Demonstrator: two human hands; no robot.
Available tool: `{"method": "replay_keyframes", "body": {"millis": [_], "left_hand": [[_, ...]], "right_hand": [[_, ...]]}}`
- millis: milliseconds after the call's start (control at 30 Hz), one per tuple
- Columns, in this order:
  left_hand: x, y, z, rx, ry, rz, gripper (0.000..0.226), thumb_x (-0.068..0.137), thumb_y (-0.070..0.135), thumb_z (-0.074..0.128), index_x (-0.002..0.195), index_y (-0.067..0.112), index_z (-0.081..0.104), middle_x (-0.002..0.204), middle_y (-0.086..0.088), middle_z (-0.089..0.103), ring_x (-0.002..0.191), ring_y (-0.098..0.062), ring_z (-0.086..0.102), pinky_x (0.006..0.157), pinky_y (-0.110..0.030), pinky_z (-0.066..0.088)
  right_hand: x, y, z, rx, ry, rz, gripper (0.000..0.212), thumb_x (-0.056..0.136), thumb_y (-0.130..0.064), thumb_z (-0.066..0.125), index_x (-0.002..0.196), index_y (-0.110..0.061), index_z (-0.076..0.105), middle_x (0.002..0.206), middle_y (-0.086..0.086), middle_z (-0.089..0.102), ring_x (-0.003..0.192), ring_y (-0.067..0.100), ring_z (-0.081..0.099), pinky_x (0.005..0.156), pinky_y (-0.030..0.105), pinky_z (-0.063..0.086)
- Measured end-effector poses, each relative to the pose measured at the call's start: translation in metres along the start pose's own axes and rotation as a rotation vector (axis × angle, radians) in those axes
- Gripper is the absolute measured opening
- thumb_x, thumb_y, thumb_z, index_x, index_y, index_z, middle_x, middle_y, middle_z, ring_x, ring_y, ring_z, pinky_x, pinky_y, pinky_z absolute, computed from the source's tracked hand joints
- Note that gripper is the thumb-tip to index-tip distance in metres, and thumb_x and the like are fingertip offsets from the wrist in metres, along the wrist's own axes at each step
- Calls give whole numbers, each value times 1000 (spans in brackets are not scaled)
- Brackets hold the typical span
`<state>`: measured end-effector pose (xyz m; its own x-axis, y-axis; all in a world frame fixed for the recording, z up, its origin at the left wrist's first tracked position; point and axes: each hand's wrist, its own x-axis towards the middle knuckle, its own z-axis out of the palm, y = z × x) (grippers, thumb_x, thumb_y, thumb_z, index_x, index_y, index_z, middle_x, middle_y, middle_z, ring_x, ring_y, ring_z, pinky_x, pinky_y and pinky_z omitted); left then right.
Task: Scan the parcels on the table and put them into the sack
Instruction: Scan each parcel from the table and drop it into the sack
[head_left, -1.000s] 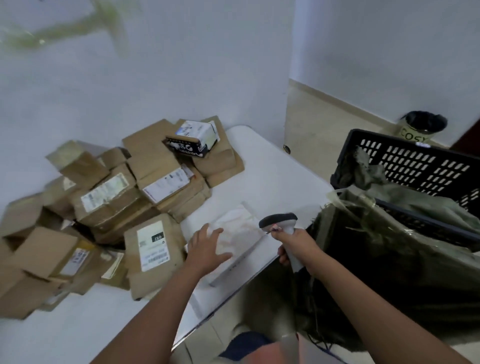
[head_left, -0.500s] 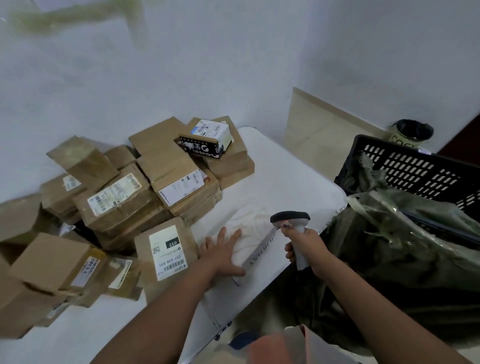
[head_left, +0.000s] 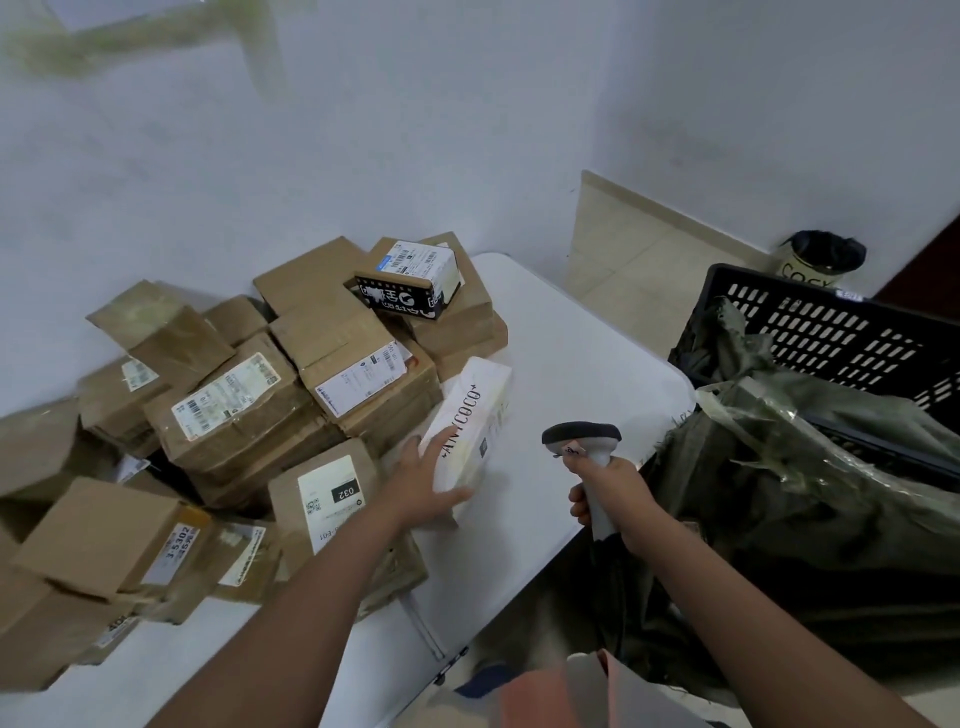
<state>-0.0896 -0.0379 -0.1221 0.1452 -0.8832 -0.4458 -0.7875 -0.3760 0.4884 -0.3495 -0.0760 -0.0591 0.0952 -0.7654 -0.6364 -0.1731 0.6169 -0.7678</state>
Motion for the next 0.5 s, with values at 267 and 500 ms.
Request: {"method": "replay_keyframes", "body": {"millis": [267,500], "left_hand": [[-4,10,0,-935,1,-175,62,87,11,71,134,42,45,136,-10,45,106,-34,62,70,-39,61],[-11,16,31,-1202,-48,-261,67,84,3,71,135,36,42,129,-17,50,110,-36,60,76,-40,60]], "right_hand": [[-1,-19,-20,-42,36,-78,26,93,-28,65,98,-3,59,63,11,62,49,19,58,47,27,49],[-11,-43,-26,74,25,-55,25,93,-29,65,91,-5,60,64,11,61,46,18,58,46,24,49]]}}
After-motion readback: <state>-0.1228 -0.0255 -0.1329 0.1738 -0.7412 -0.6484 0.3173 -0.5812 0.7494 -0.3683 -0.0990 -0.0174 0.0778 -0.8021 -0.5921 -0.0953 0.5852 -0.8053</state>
